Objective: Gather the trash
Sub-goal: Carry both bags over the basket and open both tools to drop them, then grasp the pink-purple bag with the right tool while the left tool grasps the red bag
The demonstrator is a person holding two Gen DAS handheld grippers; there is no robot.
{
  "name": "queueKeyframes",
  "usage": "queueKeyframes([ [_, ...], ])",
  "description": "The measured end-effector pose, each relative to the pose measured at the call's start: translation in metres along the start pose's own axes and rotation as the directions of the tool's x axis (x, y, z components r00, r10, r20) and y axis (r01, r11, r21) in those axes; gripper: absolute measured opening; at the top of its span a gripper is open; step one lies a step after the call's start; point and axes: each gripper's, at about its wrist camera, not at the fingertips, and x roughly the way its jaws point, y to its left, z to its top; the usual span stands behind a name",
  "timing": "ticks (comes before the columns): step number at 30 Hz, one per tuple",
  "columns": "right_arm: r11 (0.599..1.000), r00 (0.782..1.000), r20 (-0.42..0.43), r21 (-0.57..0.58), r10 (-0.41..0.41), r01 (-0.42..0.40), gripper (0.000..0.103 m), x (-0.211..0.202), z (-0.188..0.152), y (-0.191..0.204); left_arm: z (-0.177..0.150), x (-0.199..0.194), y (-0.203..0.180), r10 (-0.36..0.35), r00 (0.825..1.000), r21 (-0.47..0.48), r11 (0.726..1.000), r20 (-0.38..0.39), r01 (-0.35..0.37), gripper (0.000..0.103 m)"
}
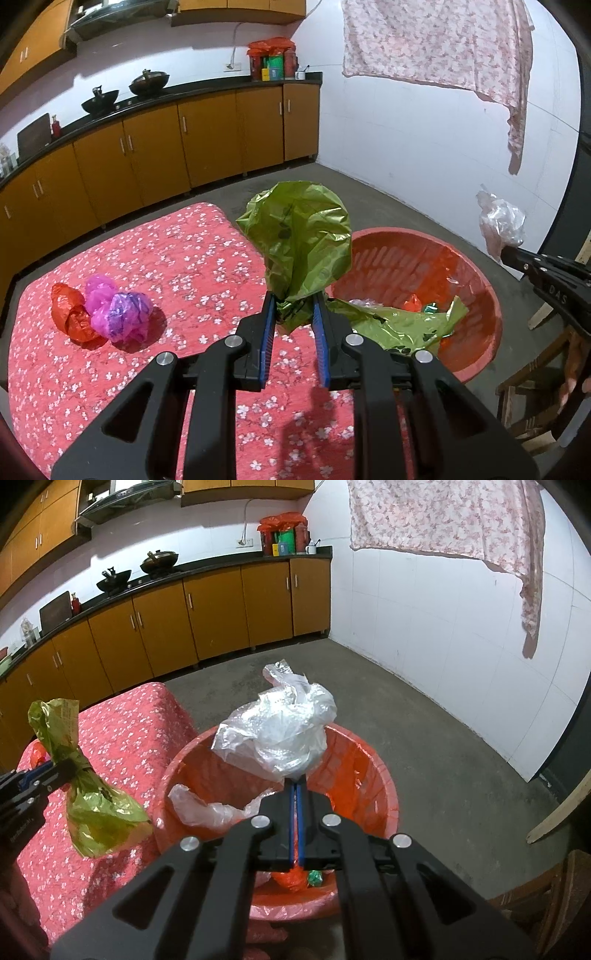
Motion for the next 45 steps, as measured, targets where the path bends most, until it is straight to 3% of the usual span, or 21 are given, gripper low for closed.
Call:
queueKeyframes([
  [21, 1.0, 1.0, 0.018, 0.024, -0.006, 0.005, 0.003, 0.002, 0.009, -0.024, 0.007, 0.031, -0.054, -0.124, 0.992, 0.093, 0.988, -0.025, 0.126, 0.02],
  [36, 0.998, 0.999, 0.036, 0.051, 0.025, -0.027, 0.004, 0.01, 0.015, -0.029, 0.014, 0.051, -0.072, -0.159, 0.986, 0.126, 0.978, -0.045, 0.164, 0.021],
  [38, 0.998, 0.999, 0.041, 0.055, 0.036, -0.038, 0.007, 0.011, 0.013, -0.03, 0.013, 0.053, -0.074, -0.159, 0.986, 0.125, 0.979, -0.051, 0.164, 0.025],
  [41, 0.997, 0.998, 0.046, 0.06, 0.042, -0.045, 0.01, 0.012, 0.012, -0.031, 0.011, 0.057, -0.073, -0.154, 0.986, 0.116, 0.98, -0.058, 0.16, 0.042],
  [43, 0.996, 0.998, 0.046, 0.069, 0.052, -0.056, 0.026, 0.013, 0.011, -0.033, 0.009, 0.059, -0.07, -0.144, 0.988, 0.105, 0.983, -0.059, 0.149, 0.053],
  [45, 0.996, 0.997, 0.054, 0.071, 0.051, -0.055, 0.033, 0.012, 0.01, -0.034, 0.008, 0.059, -0.066, -0.131, 0.99, 0.092, 0.986, -0.059, 0.136, 0.055],
])
